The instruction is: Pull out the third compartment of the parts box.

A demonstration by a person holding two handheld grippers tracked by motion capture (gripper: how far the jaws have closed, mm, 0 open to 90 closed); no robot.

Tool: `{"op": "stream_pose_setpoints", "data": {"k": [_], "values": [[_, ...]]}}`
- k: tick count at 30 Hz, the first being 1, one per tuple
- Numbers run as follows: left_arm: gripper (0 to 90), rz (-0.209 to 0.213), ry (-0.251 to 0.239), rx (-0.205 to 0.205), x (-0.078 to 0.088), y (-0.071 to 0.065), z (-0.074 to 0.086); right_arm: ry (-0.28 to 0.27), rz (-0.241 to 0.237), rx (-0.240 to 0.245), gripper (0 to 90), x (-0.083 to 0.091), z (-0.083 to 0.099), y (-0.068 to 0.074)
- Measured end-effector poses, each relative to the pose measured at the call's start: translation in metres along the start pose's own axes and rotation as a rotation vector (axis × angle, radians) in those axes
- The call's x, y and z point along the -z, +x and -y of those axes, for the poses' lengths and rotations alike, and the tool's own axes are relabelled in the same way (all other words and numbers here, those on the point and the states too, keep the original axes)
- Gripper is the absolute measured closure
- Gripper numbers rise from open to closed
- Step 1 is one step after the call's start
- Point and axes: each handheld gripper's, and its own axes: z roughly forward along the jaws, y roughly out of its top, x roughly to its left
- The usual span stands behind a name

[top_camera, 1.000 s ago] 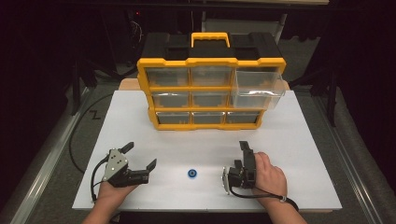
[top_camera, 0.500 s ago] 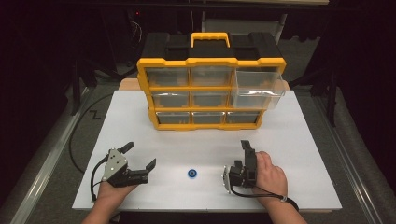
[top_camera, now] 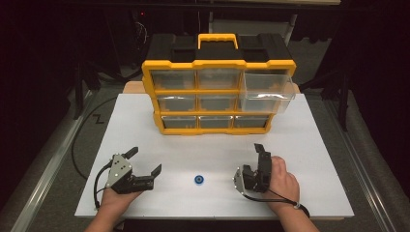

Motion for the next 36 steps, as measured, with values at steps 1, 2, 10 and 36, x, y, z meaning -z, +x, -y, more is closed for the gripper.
{"op": "stream_pose_setpoints", "data": {"k": [1, 2, 10, 36], "values": [[2.9, 0.0, 0.0, 0.0, 0.0, 0.0, 0.0, 0.0, -0.003, -0.006, 0.9, 0.0, 0.0, 0.0], [2.9, -0.001, 0.0, 0.0, 0.0, 0.0, 0.0, 0.002, -0.003, -0.014, 0.9, 0.0, 0.001, -0.001], [2.9, -0.002, 0.001, 0.006, -0.001, 0.0, 0.0, 0.003, -0.058, -0.166, 0.9, -0.005, 0.008, -0.005], [2.8, -0.016, 0.024, 0.013, -0.003, 0.001, 0.001, -0.058, -0.246, -0.689, 1.0, -0.006, 0.029, -0.018]]}}
